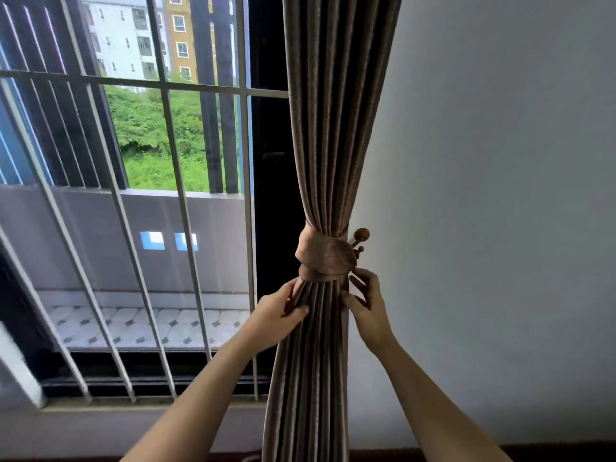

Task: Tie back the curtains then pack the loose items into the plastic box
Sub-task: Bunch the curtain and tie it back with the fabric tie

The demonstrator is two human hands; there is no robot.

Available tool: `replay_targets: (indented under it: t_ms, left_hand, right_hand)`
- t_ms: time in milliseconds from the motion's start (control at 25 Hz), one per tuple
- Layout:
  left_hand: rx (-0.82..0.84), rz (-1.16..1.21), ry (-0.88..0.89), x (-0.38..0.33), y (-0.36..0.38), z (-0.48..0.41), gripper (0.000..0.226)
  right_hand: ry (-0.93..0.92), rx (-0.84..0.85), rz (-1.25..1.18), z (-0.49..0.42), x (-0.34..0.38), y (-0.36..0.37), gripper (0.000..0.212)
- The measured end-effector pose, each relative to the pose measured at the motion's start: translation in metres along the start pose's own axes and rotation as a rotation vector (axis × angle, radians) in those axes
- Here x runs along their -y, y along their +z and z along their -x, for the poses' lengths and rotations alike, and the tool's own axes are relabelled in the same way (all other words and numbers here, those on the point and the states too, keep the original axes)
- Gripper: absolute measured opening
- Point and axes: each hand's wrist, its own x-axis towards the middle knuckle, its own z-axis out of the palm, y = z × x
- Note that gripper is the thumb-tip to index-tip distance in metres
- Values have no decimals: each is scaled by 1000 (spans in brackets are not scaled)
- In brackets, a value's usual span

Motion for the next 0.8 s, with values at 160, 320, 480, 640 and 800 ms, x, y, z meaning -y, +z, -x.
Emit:
replay_targets:
  t_ms: [160, 320, 480, 640, 800]
  left_hand:
    - [-291, -294, 111, -7, 13, 6, 23]
    - [-304, -468, 130, -6, 30, 17, 25]
    - [-268, -430, 142, -14, 32, 26, 23]
    - [-264, 386, -199, -38, 5, 7, 20]
    - [-138, 998, -583, -49, -8, -21, 25]
  right_hand:
    - [-154, 8, 257, 14, 20, 0, 29]
    - [-252, 28, 603, 26, 22, 5, 14]
    - [-299, 57, 631, 38, 22, -2, 23]
    - [-362, -134, 386, 12, 52, -27, 9]
    - [-351, -29, 601, -34, 85, -32, 21]
